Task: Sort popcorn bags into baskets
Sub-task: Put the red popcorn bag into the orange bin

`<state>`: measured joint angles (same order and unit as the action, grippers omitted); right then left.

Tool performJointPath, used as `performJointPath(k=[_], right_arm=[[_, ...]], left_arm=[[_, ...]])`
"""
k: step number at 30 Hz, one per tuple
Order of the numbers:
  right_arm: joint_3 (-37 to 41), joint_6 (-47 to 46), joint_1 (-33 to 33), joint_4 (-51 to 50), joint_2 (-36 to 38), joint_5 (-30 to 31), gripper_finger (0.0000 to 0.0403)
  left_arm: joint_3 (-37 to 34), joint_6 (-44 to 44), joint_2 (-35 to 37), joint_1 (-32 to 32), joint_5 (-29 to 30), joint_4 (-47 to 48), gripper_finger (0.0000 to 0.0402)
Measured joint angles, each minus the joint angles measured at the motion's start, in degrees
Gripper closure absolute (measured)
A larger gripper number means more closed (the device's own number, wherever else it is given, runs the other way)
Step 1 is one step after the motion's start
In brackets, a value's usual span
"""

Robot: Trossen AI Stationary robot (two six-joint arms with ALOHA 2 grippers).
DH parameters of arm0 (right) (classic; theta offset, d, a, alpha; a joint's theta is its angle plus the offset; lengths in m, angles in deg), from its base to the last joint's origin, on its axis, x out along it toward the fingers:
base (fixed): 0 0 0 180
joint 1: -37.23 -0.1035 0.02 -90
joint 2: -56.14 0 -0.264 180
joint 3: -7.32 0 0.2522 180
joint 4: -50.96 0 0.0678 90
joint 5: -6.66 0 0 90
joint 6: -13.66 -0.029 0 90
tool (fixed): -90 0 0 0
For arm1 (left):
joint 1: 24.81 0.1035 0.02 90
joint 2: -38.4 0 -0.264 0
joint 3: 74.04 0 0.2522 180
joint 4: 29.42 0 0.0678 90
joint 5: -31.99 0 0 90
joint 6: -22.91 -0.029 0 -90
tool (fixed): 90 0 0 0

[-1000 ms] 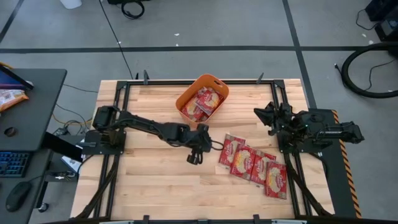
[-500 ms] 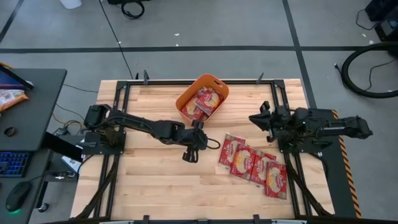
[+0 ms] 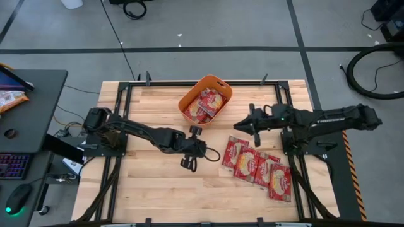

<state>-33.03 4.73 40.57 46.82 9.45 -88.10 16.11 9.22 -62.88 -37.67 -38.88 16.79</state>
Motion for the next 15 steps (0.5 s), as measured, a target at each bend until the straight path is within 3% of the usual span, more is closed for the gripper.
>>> performJointPath(k=[4, 6, 15], right_arm=[[-5.6, 0.6, 0.0, -8.0, -4.3, -0.9, 0.0355], [-8.4, 2.2, 0.0, -11.9, -5.8, -0.9, 0.0355], [-17.4, 9.2, -0.4, -23.6, -10.9, -0.9, 0.0355]], left_arm=[[-0.6, 1.4, 2.1, -0.3, 1.2, 2.4, 0.0356], [-3.2, 1.5, 4.5, -0.4, 1.5, -0.7, 0.0356], [-24.3, 8.6, 24.5, -0.2, 2.3, -11.7, 0.0356]])
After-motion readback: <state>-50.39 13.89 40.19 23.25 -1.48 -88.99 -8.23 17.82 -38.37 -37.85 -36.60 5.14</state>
